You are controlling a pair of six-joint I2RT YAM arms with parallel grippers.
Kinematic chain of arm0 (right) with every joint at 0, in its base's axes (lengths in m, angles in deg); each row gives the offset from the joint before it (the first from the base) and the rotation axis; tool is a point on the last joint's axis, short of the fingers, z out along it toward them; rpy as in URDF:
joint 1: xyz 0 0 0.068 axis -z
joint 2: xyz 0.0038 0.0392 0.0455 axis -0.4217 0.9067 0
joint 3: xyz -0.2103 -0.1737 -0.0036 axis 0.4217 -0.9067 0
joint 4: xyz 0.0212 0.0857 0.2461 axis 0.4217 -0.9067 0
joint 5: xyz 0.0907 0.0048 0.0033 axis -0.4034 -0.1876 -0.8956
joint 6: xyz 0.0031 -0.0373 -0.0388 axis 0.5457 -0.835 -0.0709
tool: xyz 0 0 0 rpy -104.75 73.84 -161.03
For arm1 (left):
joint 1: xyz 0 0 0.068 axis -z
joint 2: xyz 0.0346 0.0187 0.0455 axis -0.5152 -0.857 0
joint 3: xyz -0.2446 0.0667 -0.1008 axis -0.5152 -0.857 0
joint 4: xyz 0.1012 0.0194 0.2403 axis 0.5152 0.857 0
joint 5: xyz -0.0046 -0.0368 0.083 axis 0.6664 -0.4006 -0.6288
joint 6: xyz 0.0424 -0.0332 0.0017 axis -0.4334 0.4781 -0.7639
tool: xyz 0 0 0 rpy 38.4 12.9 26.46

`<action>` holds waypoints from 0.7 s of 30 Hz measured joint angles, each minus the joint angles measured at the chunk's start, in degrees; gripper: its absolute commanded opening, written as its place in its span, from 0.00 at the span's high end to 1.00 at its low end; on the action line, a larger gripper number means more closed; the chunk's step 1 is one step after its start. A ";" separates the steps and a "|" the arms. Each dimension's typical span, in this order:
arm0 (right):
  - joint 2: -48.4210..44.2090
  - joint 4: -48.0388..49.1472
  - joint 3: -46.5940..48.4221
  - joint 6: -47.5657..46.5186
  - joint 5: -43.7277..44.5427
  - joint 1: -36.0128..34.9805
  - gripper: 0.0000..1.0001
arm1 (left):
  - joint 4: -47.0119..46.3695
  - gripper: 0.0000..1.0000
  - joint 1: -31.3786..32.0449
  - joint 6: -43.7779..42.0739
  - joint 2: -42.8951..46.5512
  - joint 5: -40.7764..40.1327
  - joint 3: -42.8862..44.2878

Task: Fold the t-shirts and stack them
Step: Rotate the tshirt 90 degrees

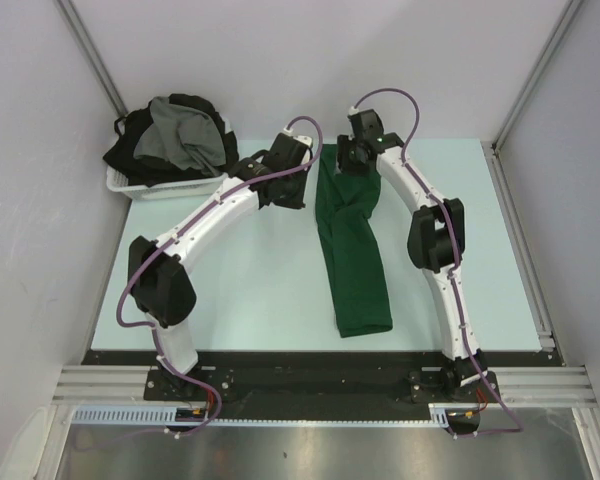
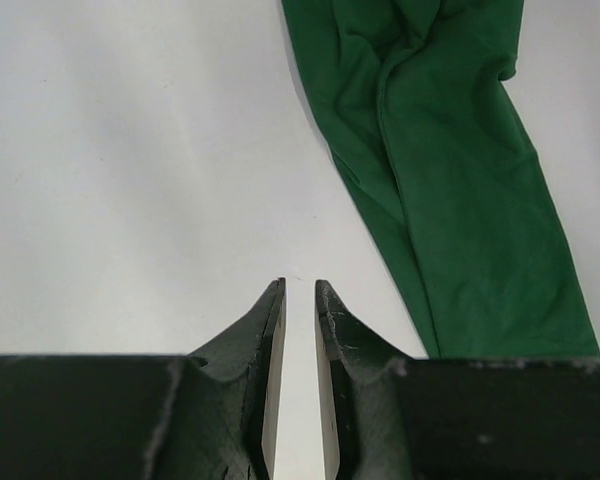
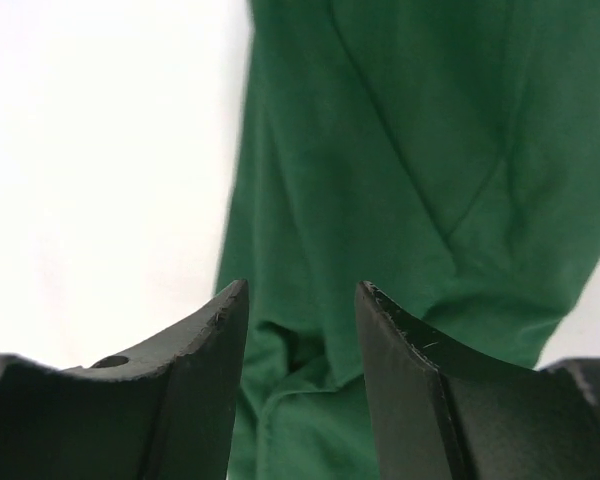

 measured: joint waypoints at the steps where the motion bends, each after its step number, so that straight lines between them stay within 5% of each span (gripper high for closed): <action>1: 0.09 -0.11 -0.35 -0.02 -0.20 0.39 0.48 | 0.04 0.77 -0.02 -0.02 -0.04 0.00 0.00; 14: 3.50 -0.46 -2.62 -1.36 -0.55 4.11 0.48 | 0.07 0.77 -0.94 0.00 -0.63 0.11 0.00; 17: 4.28 -0.46 -2.71 -1.49 -0.83 4.02 0.54 | 0.07 0.77 -1.03 0.00 -0.63 0.11 0.00; 20: 5.07 -0.33 -2.71 -1.53 -1.33 4.02 0.71 | 0.07 0.77 -1.07 -0.02 -0.63 0.11 0.00; 21: 5.38 -0.35 -2.71 -1.42 -1.60 4.02 0.84 | 0.07 0.77 -1.11 -0.02 -0.63 0.11 0.00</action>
